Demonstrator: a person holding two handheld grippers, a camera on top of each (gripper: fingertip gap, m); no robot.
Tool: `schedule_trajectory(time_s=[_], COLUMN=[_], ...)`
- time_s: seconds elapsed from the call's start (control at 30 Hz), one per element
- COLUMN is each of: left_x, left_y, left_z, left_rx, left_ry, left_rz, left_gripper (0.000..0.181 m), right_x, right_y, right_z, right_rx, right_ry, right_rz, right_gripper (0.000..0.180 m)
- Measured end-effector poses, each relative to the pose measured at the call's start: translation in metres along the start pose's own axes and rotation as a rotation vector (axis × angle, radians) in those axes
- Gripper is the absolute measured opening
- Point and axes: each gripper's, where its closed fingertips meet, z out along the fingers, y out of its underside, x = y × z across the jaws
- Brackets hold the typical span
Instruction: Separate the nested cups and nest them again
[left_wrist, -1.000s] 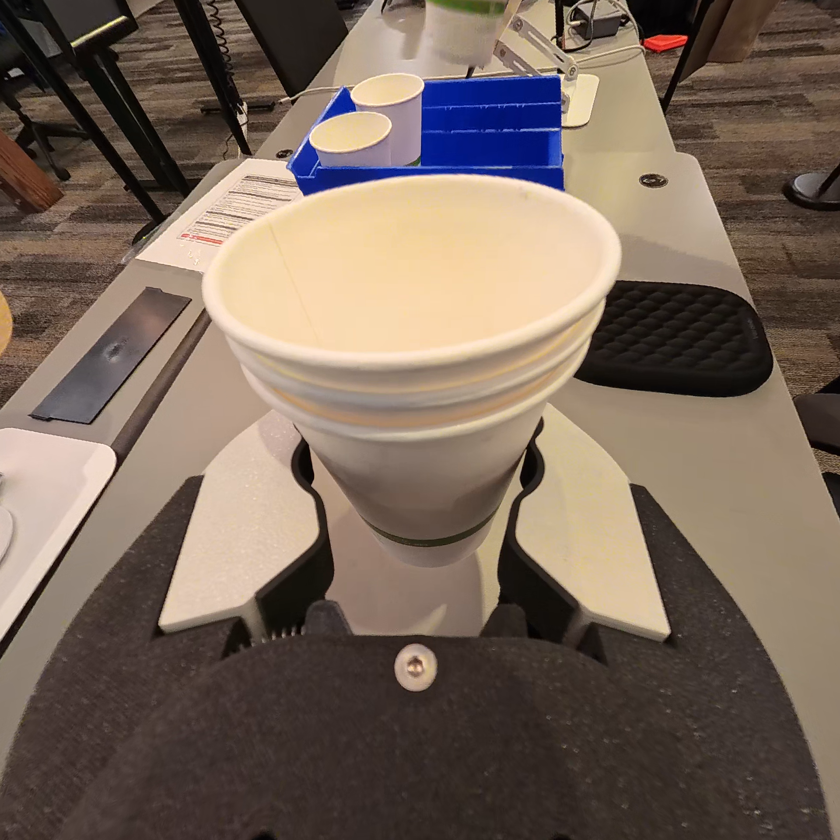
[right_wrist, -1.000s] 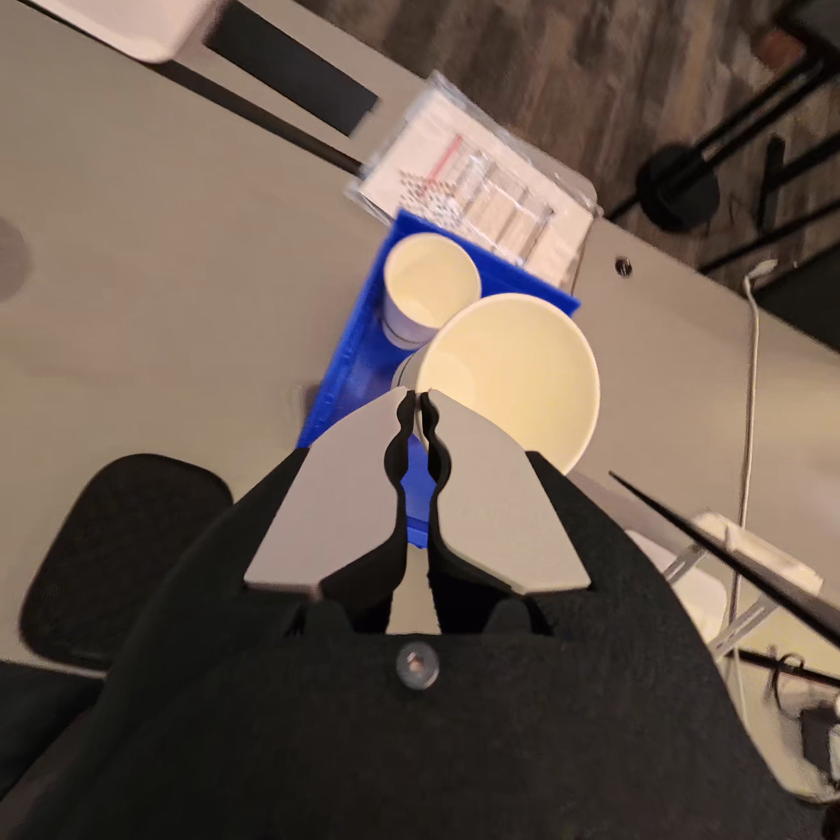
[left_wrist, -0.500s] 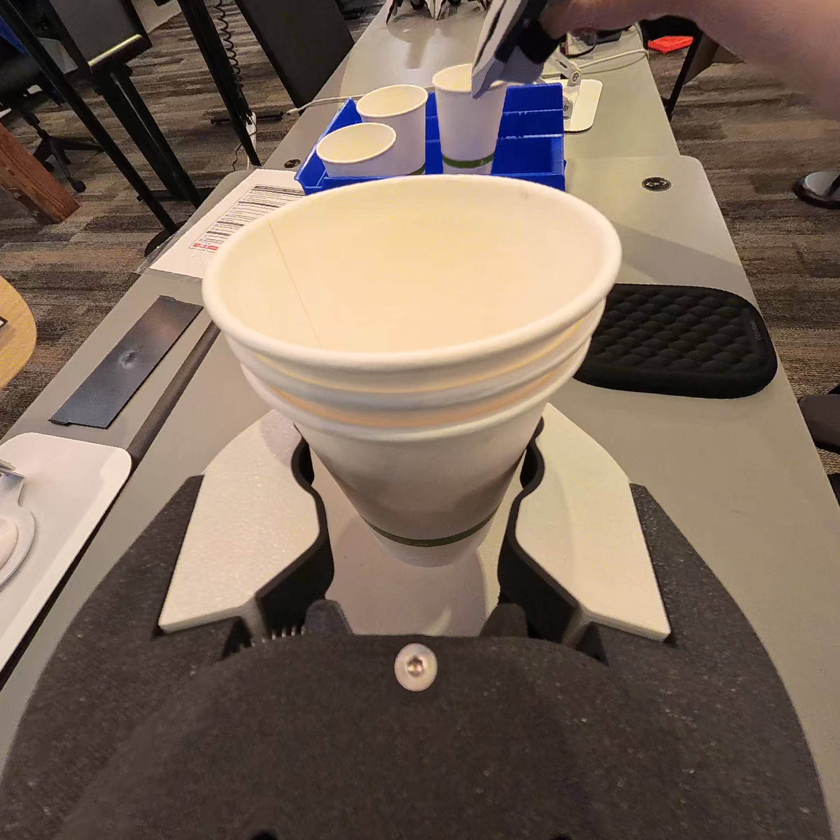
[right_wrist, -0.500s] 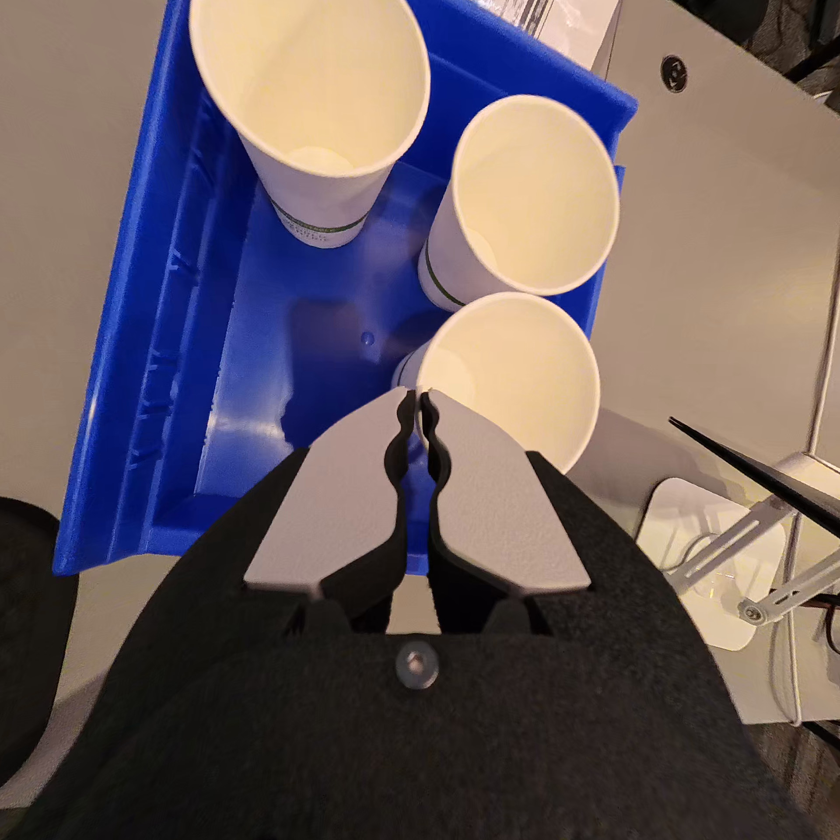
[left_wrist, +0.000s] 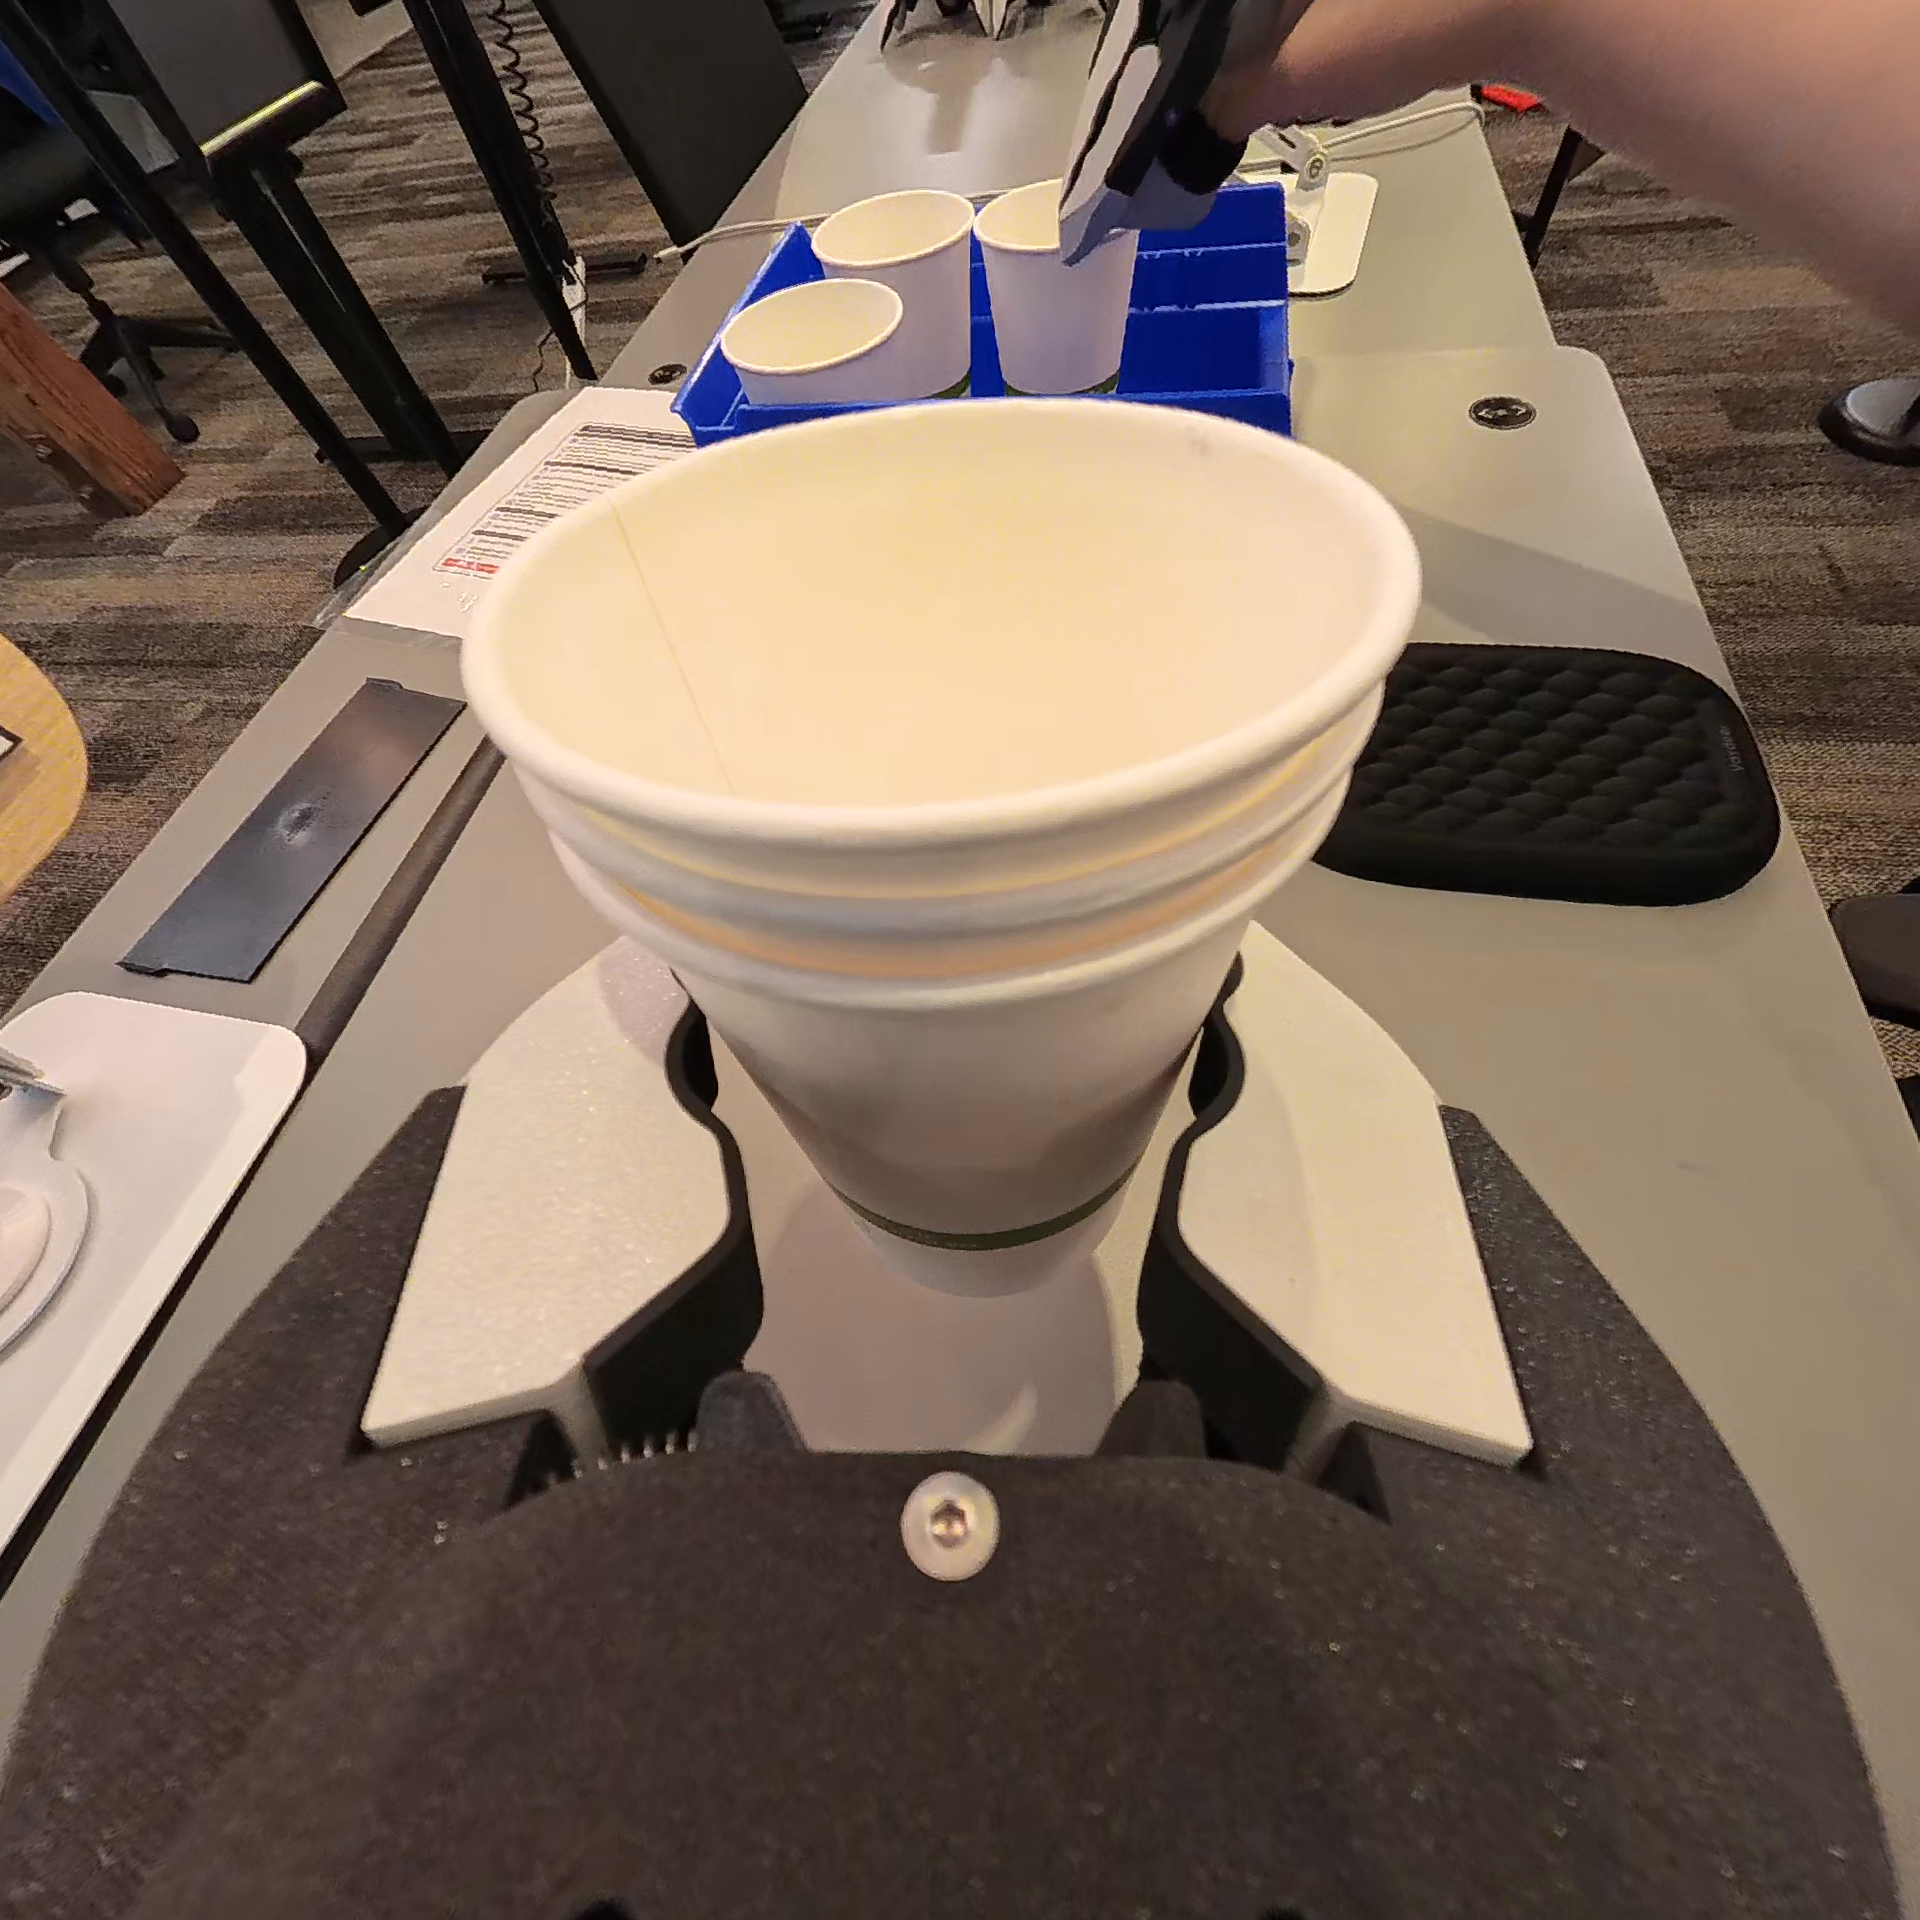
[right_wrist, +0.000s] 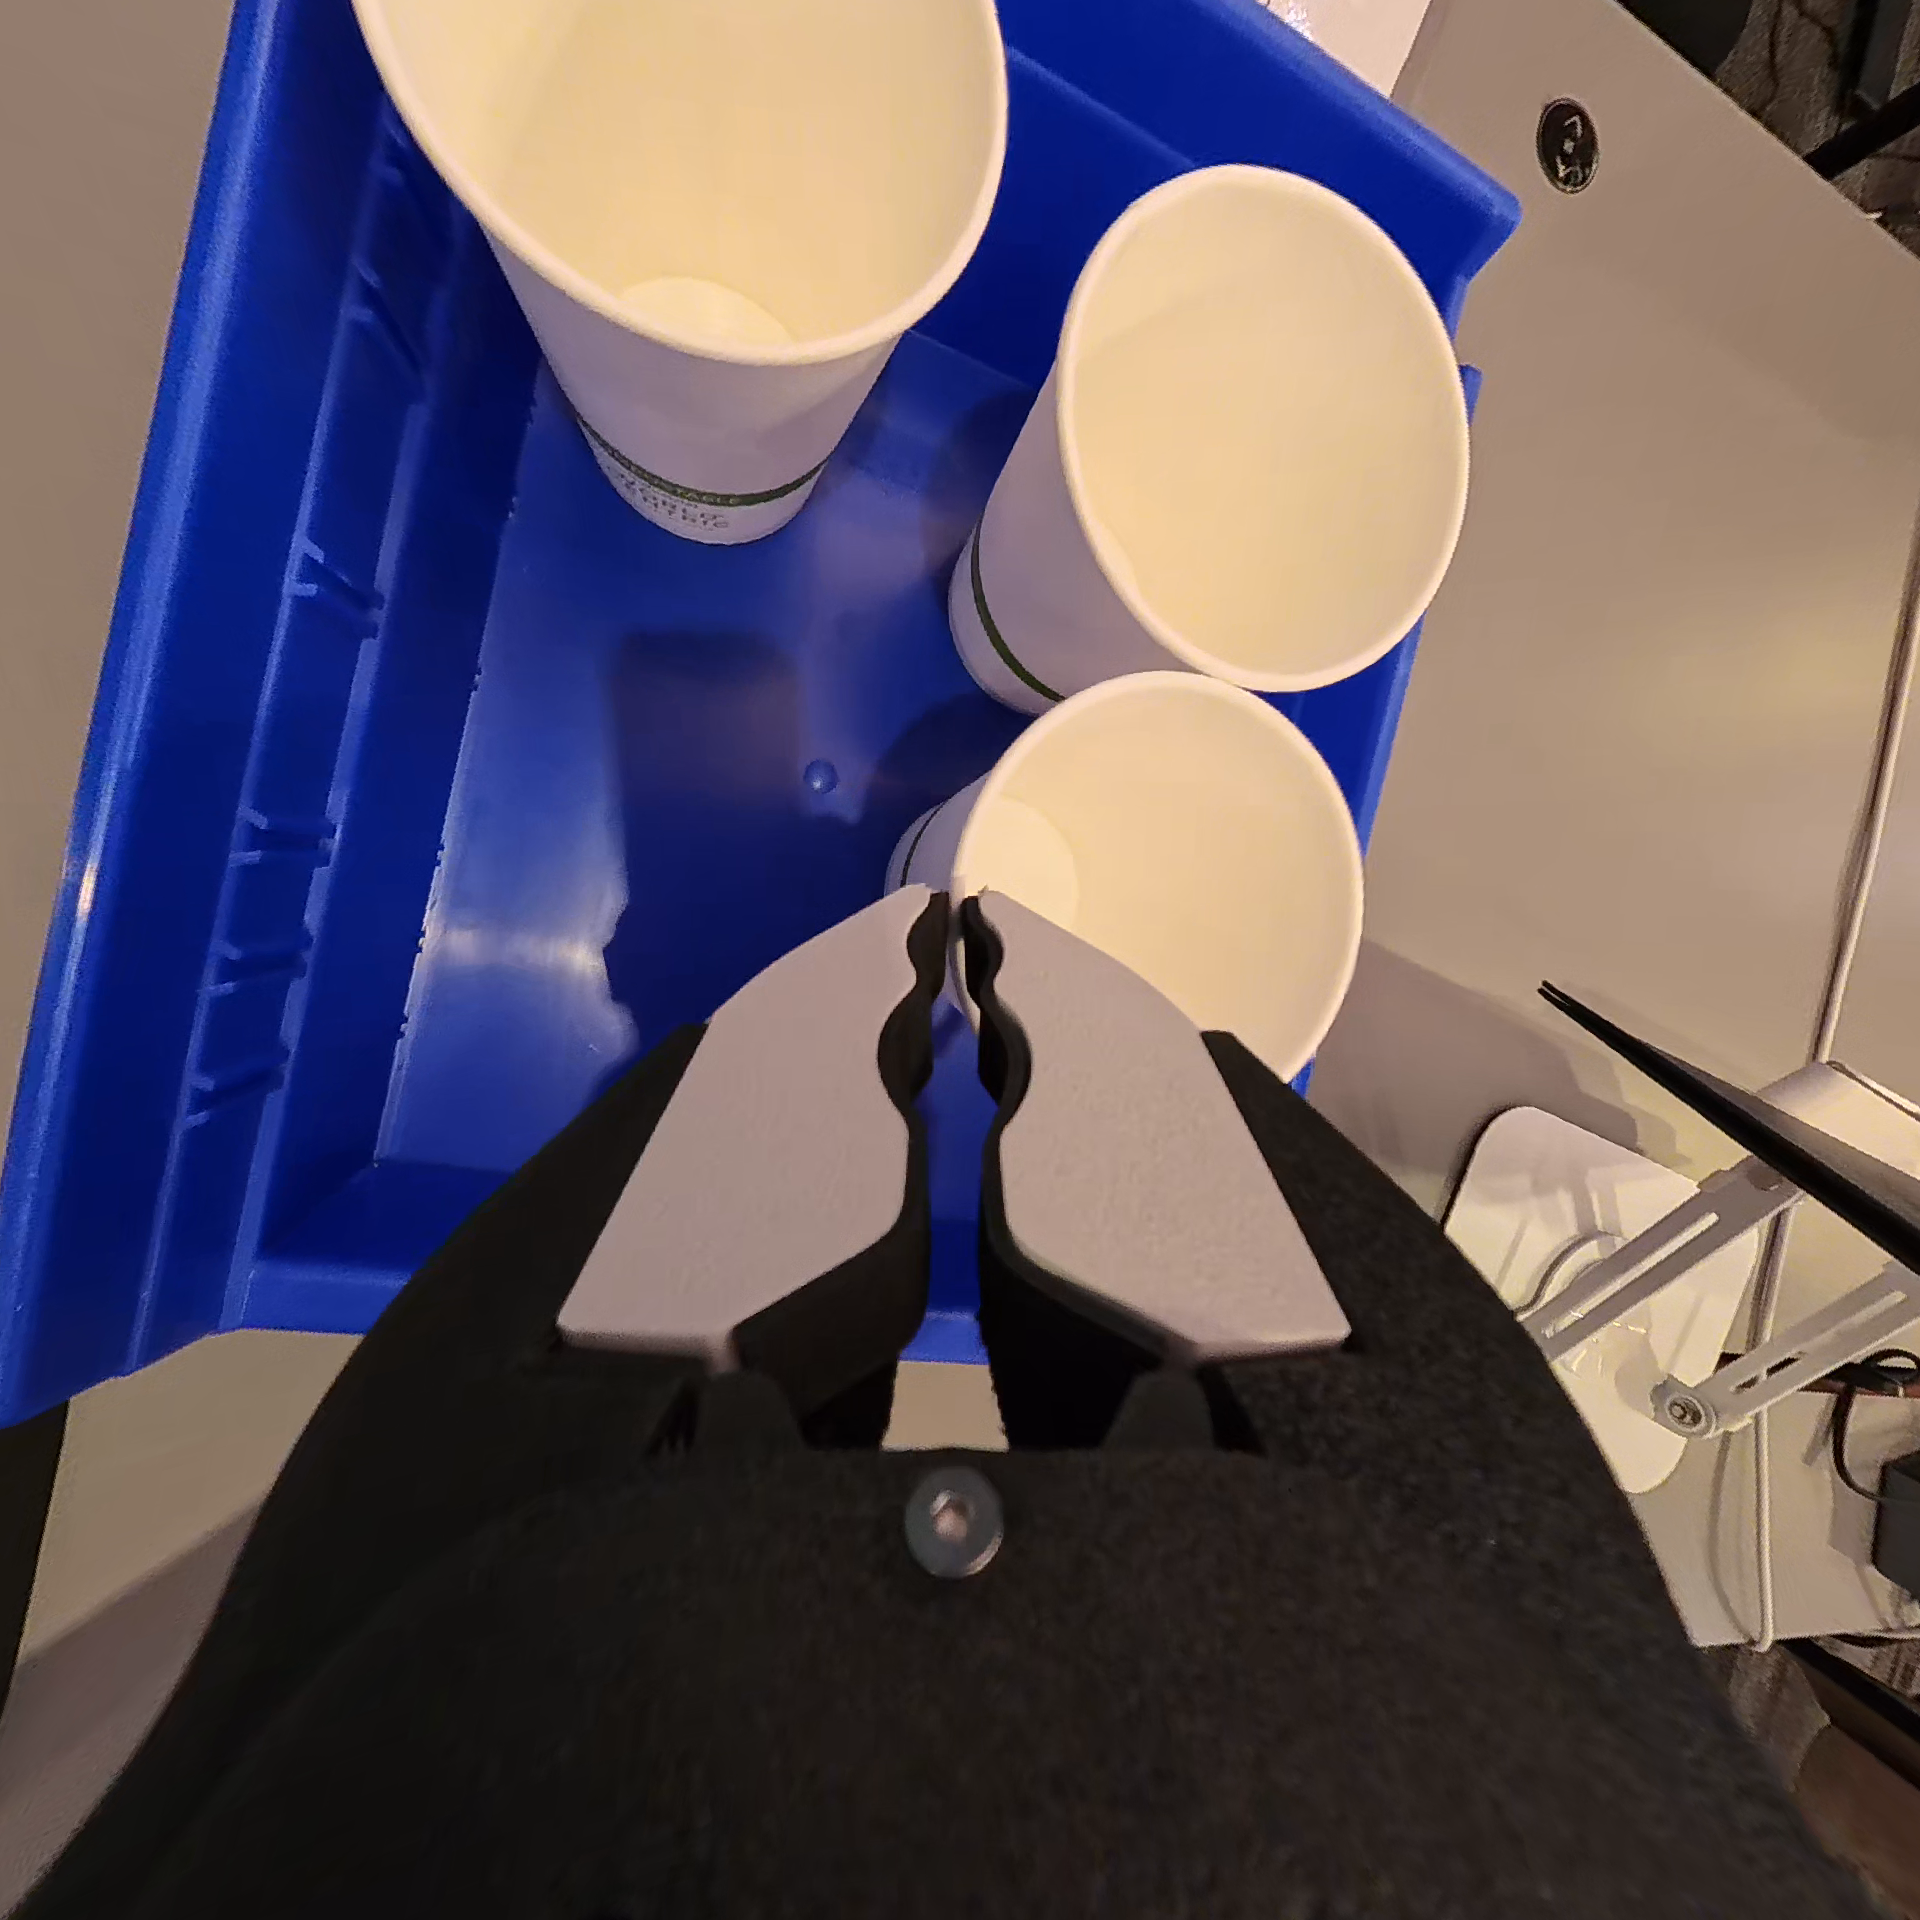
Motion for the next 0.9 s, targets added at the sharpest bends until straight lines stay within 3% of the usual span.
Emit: schedule_trajectory(time_s=[0.4, 0.53, 0.73, 0.9], left_x=[0.001, 0.002, 0.001, 0.003], left_y=[0.002, 0.001, -0.002, -0.006], left_z=[0.002, 0.0, -0.003, -0.005], left_rx=[-0.013, -0.01, 0.004, 0.012], left_ry=[0.005, 0.007, 0.002, 0.002], left_rz=[0.0, 0.004, 0.001, 0.014], left_gripper=[0.09, 0.09, 0.09, 0.09], right_x=[0.001, 0.002, -0.001, -0.052], right_y=[-0.003, 0.0, -0.04, -0.087], right_z=[0.001, -0.006, -0.068, -0.116], right_rx=[0.027, -0.004, 0.106, 0.215], right_ry=[-0.004, 0.005, 0.052, -0.034], right_rz=[0.022, 0.004, -0.081, -0.204], right_gripper=[0.003, 0.014, 0.013, 0.013])
